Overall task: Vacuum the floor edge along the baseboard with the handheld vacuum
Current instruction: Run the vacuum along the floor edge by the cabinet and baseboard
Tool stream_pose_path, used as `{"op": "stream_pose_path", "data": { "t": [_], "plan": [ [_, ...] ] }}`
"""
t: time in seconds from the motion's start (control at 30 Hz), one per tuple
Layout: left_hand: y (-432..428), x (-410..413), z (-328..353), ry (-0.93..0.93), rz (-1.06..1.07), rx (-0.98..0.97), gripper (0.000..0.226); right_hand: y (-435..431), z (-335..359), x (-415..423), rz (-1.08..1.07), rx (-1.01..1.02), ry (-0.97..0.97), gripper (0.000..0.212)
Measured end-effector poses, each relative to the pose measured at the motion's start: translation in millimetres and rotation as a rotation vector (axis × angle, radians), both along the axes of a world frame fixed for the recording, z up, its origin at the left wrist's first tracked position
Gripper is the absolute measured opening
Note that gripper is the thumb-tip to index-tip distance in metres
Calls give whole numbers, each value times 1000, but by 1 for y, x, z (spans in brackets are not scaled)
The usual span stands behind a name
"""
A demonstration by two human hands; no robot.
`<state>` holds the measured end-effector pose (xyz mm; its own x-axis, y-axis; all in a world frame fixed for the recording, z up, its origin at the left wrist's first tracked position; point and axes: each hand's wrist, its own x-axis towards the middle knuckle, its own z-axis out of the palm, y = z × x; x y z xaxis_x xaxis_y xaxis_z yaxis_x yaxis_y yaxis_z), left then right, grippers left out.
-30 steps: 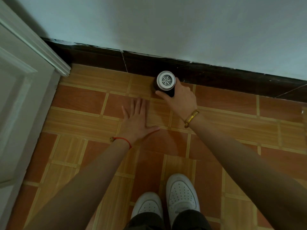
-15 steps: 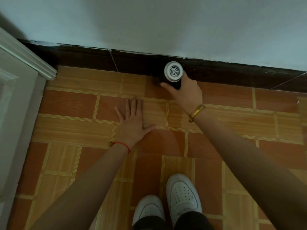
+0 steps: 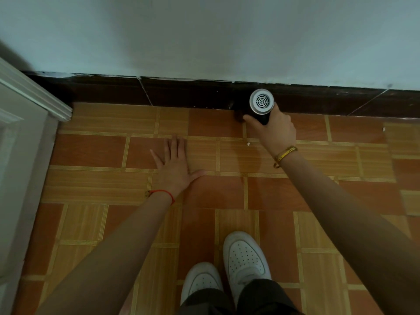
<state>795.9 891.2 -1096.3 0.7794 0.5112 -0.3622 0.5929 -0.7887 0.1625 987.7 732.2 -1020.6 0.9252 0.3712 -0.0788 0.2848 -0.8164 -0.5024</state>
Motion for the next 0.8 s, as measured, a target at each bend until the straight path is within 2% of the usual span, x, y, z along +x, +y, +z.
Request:
{"op": "stream_pose_path", "data": {
  "t": [0.2, 0.47, 0.6, 0.7, 0.8],
  "plan": [
    [-6, 7, 4, -26, -15, -7, 116, -15, 5, 5, -20, -15, 49, 73],
    [-31, 30, 5, -111, -142, -79, 116, -35, 15, 9, 92, -13, 186, 60],
    [-42, 39, 6, -116, -188, -77, 115, -48, 16, 10, 90, -37, 154, 61],
    [-51, 45, 6, -94, -223, -45, 116, -59, 19, 11, 122, -45, 203, 52],
    [-59, 51, 5, -102, -225, -104, 116, -66, 20, 9, 175, -40, 279, 47]
  ]
}}
